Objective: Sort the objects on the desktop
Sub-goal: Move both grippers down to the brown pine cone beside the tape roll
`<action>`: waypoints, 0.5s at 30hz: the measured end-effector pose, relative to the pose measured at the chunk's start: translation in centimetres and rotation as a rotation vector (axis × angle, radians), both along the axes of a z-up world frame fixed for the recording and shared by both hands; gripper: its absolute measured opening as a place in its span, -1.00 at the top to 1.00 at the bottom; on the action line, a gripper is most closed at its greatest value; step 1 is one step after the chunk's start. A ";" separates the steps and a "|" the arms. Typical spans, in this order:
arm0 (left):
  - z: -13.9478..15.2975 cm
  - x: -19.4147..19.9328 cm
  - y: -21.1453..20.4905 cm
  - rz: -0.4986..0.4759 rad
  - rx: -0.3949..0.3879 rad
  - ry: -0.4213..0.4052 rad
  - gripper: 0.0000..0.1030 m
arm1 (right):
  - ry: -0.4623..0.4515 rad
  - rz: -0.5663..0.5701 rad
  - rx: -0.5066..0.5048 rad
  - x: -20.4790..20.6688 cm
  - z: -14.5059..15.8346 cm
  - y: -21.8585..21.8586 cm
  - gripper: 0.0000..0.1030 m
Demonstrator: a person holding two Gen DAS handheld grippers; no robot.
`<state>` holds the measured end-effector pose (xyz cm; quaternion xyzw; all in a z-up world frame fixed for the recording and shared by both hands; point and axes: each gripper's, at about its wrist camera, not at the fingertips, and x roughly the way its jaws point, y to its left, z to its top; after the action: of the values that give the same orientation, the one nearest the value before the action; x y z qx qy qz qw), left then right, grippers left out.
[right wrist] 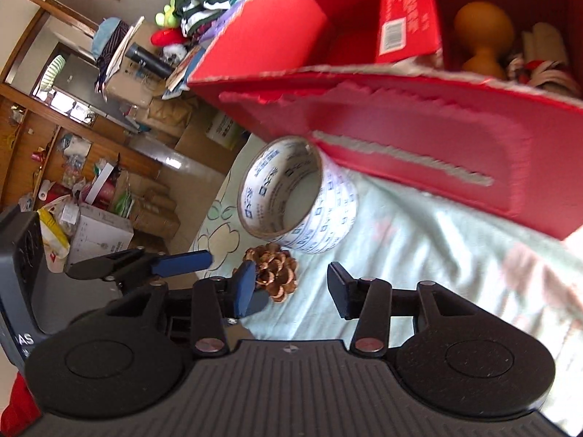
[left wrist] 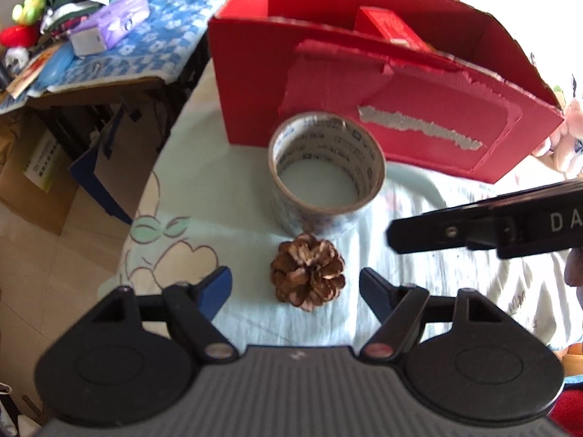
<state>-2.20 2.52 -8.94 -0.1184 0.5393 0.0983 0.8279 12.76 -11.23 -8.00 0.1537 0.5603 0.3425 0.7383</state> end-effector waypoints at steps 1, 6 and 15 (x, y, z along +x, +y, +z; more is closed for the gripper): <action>-0.3 0.1 0.0 0.000 0.001 0.006 -0.49 | 0.010 0.001 0.000 0.1 -0.1 0.2 0.07; -1.1 0.5 0.3 -0.014 -0.026 0.013 -0.60 | 0.036 -0.006 0.010 0.5 -0.5 0.5 0.06; -2.3 1.2 0.1 -0.048 -0.092 0.042 -0.31 | 0.115 0.000 0.029 0.7 -1.9 1.0 0.05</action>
<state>-0.99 2.66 -11.22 -0.1410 0.5631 0.0559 0.8124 13.45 -10.28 -9.85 0.1840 0.5967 0.3412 0.7026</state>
